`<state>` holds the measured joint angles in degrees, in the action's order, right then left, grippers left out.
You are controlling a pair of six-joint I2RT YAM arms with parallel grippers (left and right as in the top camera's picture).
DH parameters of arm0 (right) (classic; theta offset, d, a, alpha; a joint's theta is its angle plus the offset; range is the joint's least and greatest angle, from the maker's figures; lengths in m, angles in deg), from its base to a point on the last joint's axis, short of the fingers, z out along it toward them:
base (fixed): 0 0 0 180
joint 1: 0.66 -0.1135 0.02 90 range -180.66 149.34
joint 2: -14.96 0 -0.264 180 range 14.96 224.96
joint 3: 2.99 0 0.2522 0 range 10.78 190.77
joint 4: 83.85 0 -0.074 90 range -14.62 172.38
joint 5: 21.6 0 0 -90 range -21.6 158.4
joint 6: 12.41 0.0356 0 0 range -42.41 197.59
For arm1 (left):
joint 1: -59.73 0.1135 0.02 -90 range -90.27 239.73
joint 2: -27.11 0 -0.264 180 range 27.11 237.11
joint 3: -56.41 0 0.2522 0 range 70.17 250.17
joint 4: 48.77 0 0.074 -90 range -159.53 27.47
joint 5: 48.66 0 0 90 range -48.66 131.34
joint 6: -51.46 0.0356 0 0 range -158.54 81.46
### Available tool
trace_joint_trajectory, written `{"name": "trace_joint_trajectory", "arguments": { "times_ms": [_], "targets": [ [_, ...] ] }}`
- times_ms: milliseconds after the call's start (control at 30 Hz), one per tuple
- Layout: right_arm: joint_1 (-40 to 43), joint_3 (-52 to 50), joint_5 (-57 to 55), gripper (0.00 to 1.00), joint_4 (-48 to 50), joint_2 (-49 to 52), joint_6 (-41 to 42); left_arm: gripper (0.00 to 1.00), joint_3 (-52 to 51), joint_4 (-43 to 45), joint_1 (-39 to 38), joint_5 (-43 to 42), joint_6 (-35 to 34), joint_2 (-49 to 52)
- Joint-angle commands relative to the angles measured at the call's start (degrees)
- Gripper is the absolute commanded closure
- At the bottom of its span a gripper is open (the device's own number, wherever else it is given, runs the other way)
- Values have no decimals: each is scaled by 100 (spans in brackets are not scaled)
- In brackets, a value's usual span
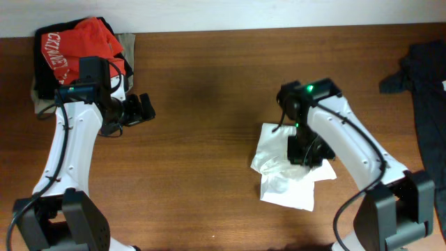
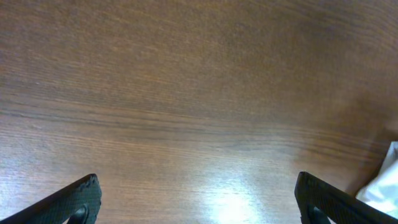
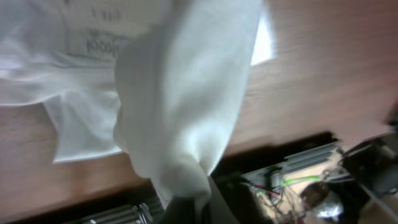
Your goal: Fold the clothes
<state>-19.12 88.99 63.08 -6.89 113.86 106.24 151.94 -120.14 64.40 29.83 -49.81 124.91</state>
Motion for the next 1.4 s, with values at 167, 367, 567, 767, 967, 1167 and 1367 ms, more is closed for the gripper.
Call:
{"name": "trace_joint_trajectory", "arguments": {
  "times_ms": [167,367,567,767,967,1167,1367],
  "targets": [
    [-33,-1679,857,82,402,-20,129,1,66,7,-7,42,-2,-116],
    [-28,-1665,756,50,-345,-140,380,1,66,7,-7,39,-2,-116],
    [-63,-1464,667,48,243,-258,334,1,66,9,-7,26,-2,-116],
    [389,-341,374,1,1043,-280,308,1,-144,0,-632,-1086,667,-94],
    [1836,-262,737,1,1685,-262,-470,1,-962,116,-2492,-1174,590,-33],
    [2575,-264,1010,1,1779,-262,-726,1,-1104,1235,-3735,-1532,275,625],
    [2570,-267,1008,1,1818,-262,-787,1,-1104,1930,-3956,-1779,472,1405]
  ]
}}
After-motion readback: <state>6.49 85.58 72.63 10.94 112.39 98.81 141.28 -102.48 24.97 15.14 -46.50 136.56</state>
